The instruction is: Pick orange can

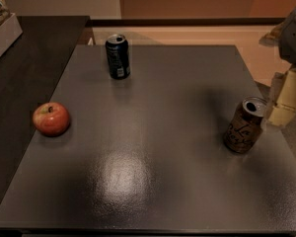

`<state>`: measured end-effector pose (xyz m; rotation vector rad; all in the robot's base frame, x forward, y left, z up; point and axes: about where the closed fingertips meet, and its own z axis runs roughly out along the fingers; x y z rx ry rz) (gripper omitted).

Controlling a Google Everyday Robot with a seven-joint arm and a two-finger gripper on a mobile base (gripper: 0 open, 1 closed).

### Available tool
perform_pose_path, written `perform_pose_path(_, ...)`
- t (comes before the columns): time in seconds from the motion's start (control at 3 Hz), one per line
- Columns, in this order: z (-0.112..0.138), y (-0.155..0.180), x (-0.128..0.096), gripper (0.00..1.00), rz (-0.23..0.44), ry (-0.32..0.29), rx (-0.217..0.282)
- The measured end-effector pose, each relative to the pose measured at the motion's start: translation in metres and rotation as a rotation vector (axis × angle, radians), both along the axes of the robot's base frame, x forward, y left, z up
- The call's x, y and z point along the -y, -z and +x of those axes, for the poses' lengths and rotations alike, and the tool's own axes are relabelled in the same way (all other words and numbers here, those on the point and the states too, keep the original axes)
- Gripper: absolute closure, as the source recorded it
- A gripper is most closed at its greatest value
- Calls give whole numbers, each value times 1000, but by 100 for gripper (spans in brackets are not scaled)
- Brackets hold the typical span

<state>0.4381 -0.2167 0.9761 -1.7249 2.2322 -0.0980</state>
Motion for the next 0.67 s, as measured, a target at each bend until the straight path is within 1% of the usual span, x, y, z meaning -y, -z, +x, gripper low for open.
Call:
perform_pose_path(0.33,0,0,0,0,0,0,2)
perform_pose_path(0.67,3,12,5,0,13,7,-8)
